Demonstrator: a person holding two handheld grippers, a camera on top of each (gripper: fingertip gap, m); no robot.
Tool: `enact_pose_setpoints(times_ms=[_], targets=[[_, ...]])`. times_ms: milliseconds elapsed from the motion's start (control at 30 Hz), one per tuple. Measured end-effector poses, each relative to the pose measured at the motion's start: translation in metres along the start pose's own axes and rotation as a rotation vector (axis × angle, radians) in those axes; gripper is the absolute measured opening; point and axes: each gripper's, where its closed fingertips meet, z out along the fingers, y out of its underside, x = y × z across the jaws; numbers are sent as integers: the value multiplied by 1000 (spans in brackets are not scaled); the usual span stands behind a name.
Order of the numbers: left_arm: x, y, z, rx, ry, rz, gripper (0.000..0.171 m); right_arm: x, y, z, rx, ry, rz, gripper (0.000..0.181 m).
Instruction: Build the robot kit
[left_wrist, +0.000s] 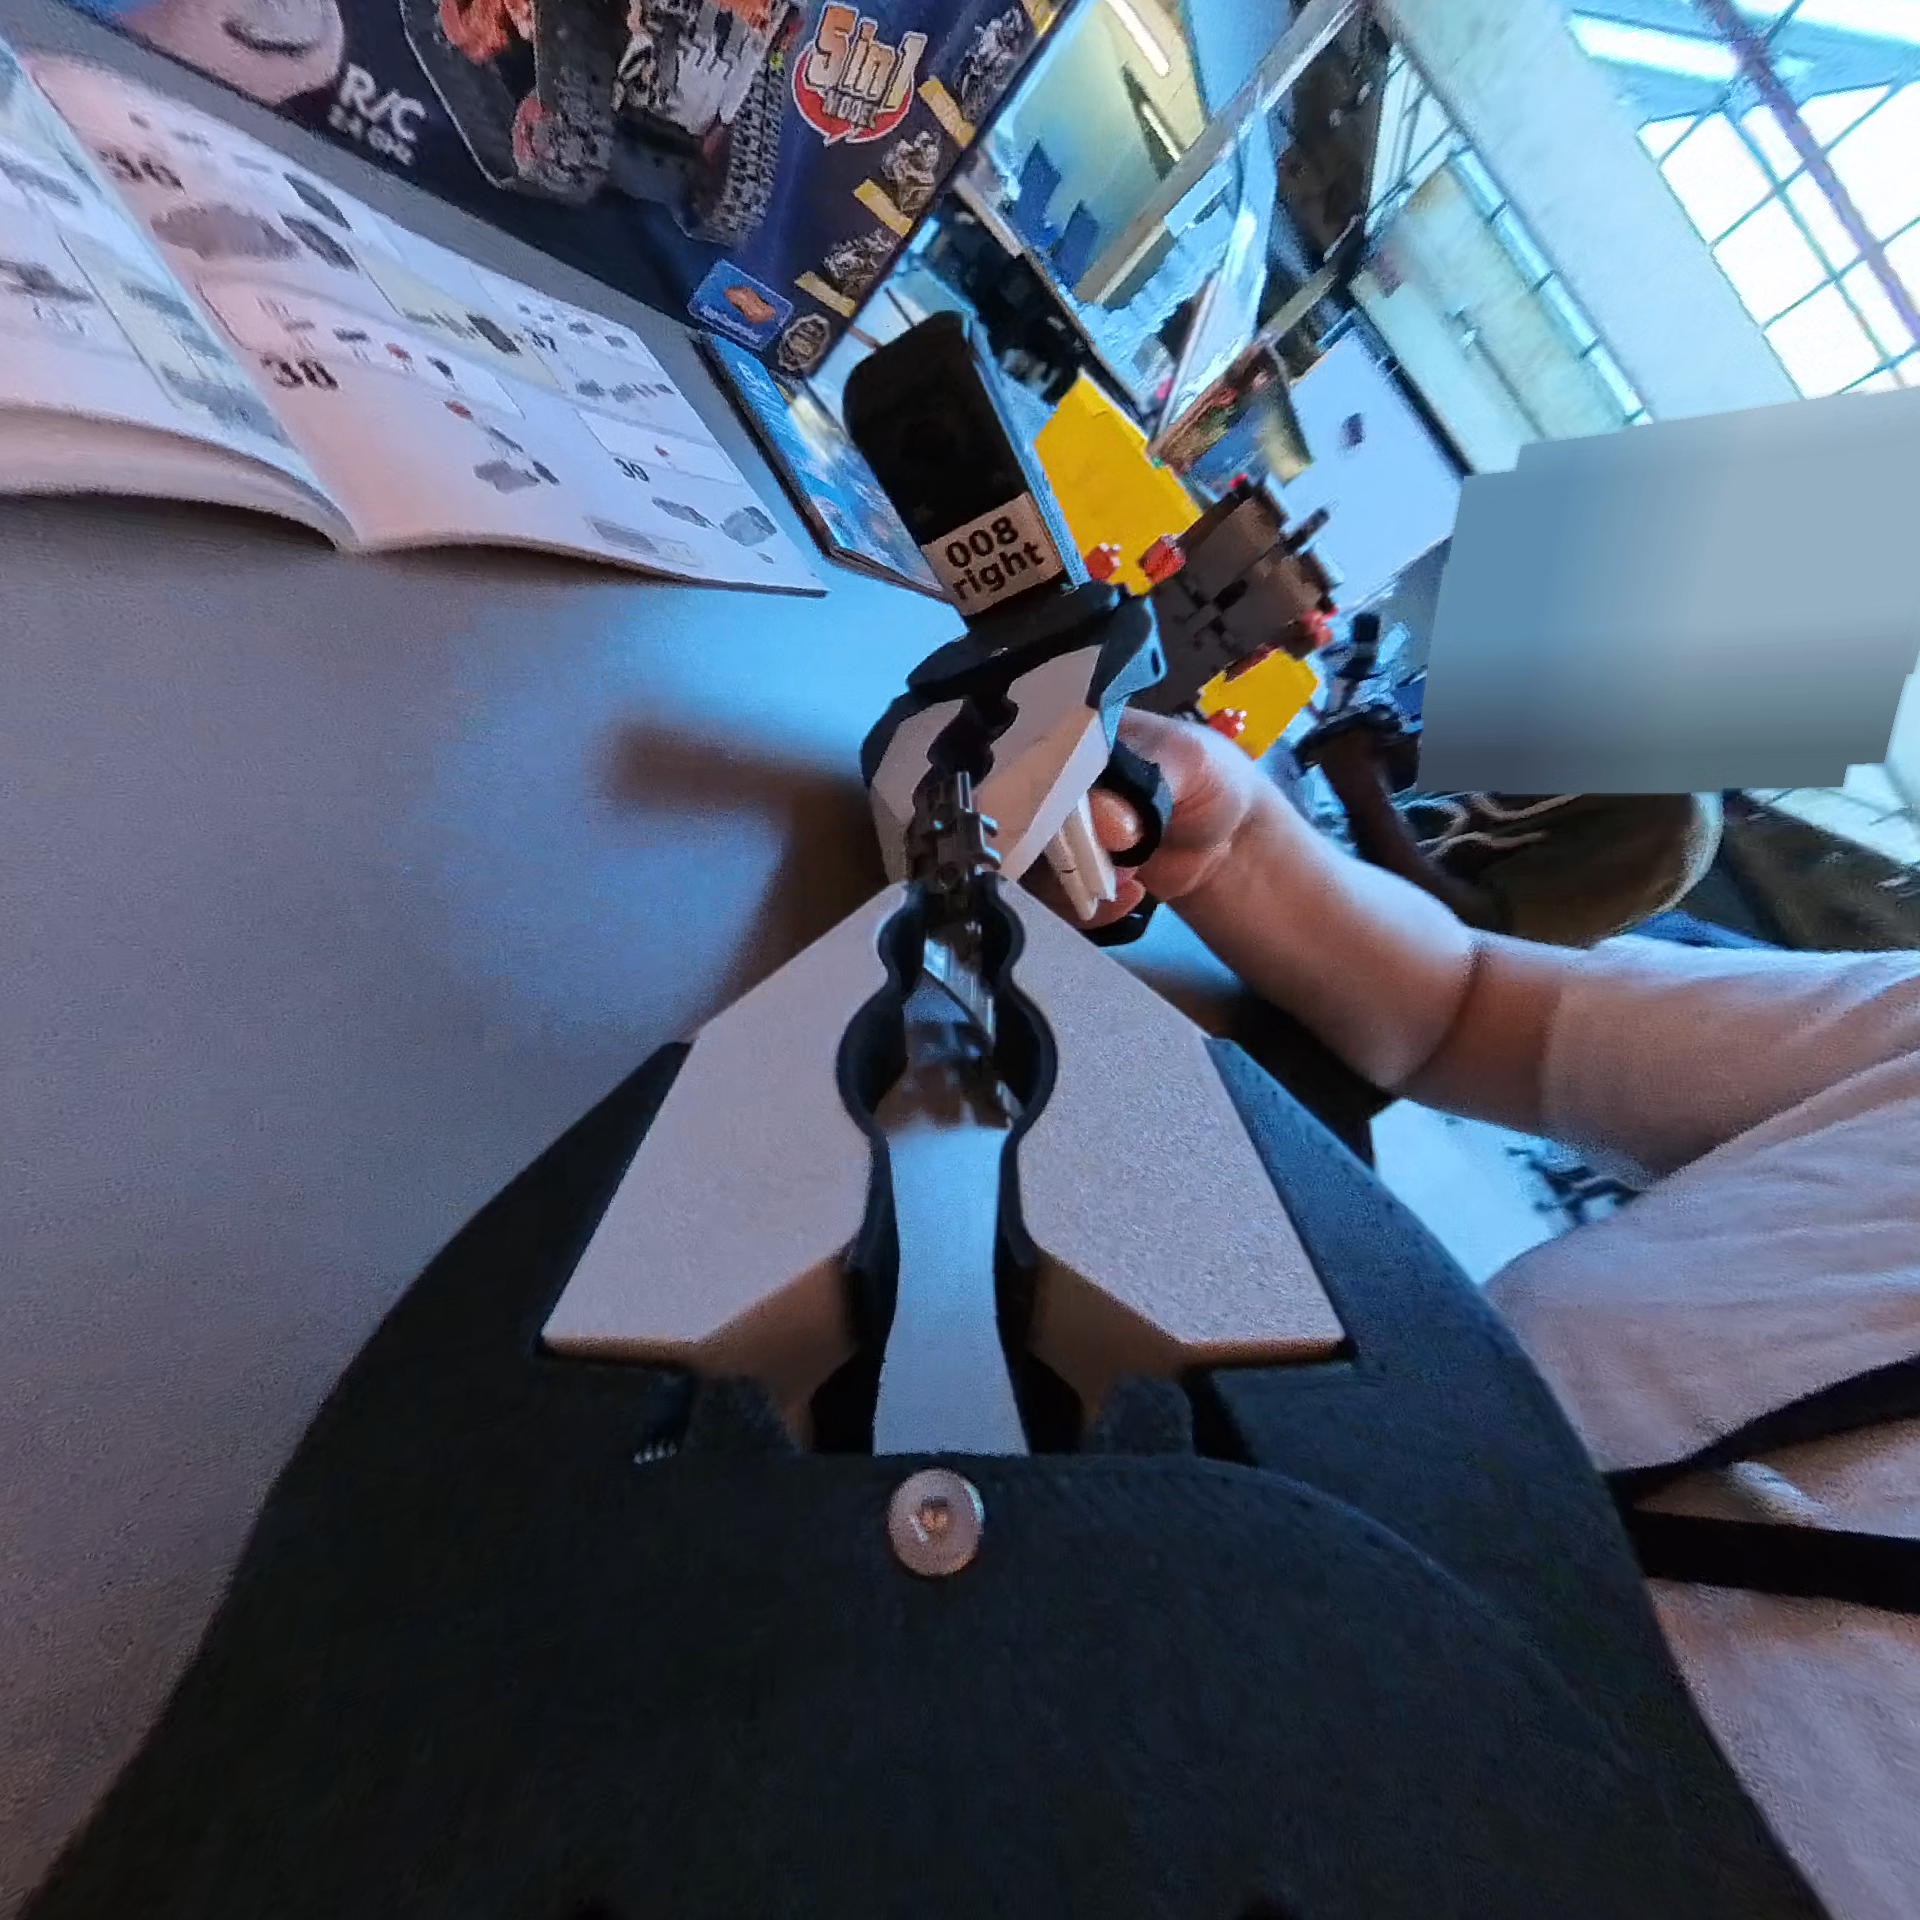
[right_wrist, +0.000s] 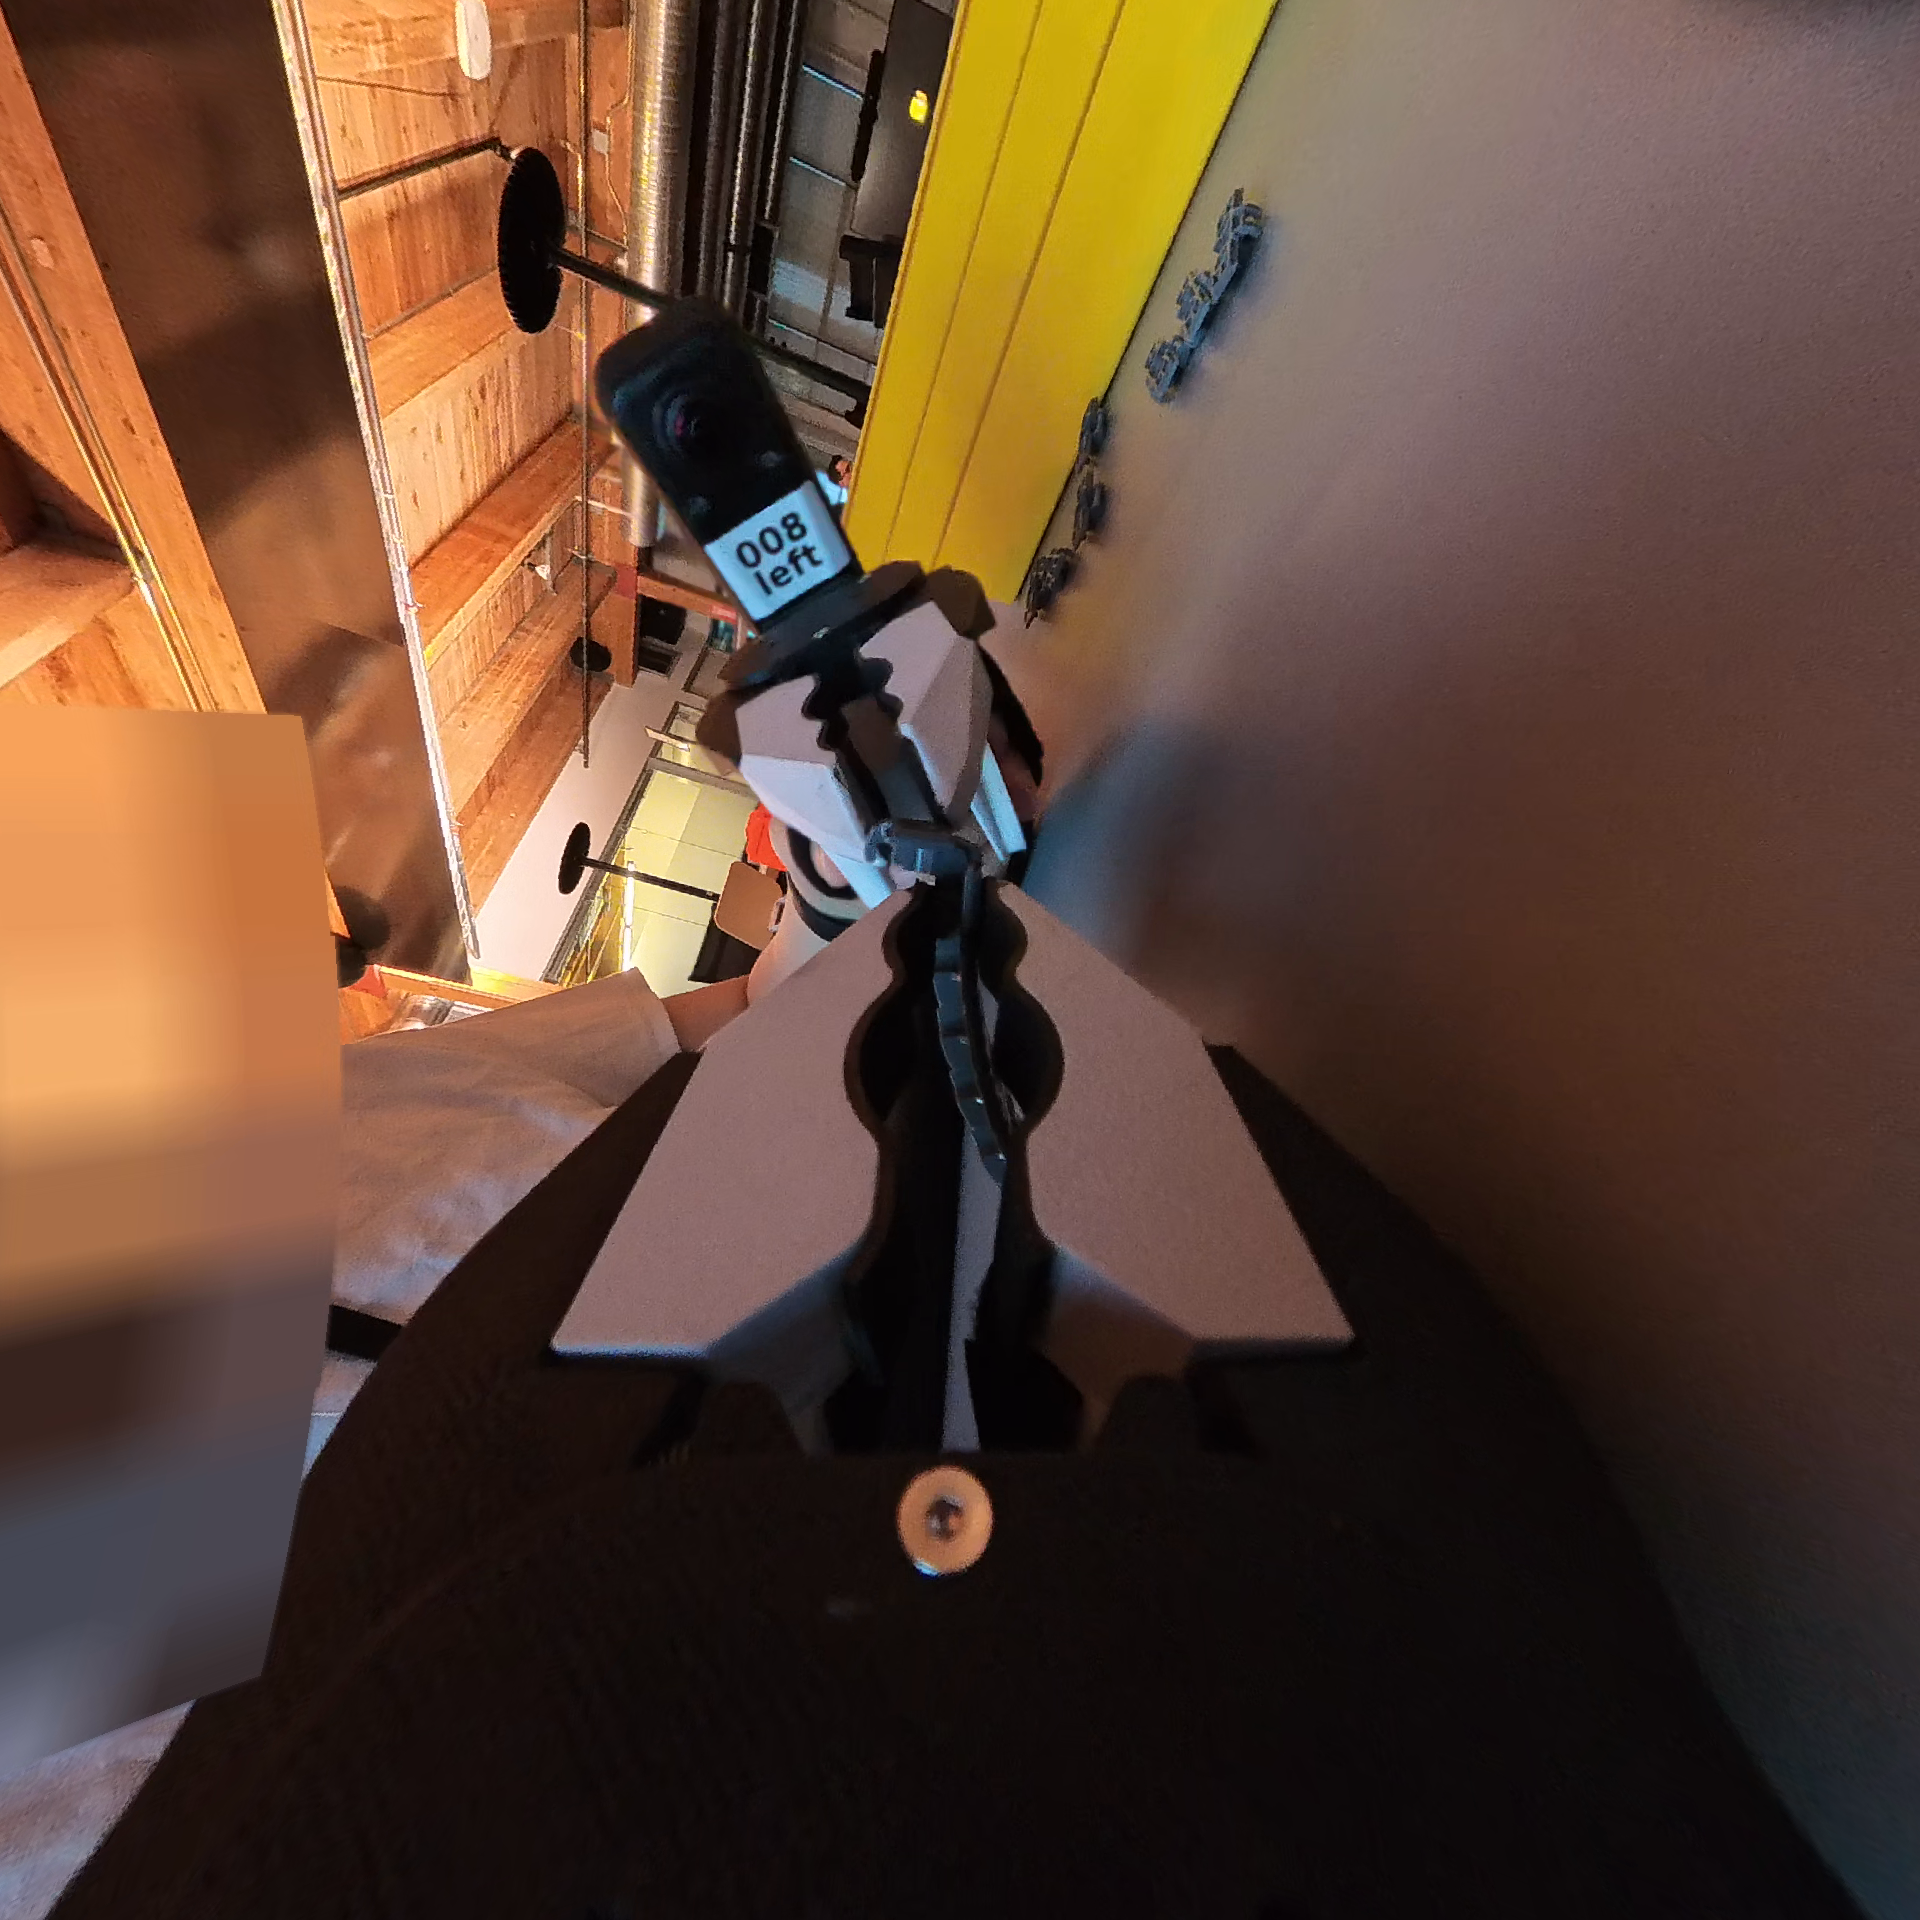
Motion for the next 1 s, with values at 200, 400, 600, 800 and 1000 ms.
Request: enact_pose_setpoints(times_ms=[200,400,600,800,1000], targets=[[-6,0,3,-25,-122,177,27,6,2,1,-11,38,11,6],[-2,2,5,-36,-74,143,10,5,4,2,-24,39,-3,4],[0,-1,3,-4,50,-93,10,3,5,3,-30,29,-18,5],[-3,-2,2,6,58,-123,10,4,4,3,-24,5,52,6],[-2,-3,3,8,77,-154,7,3,5,2,-27,-28,107,6]])
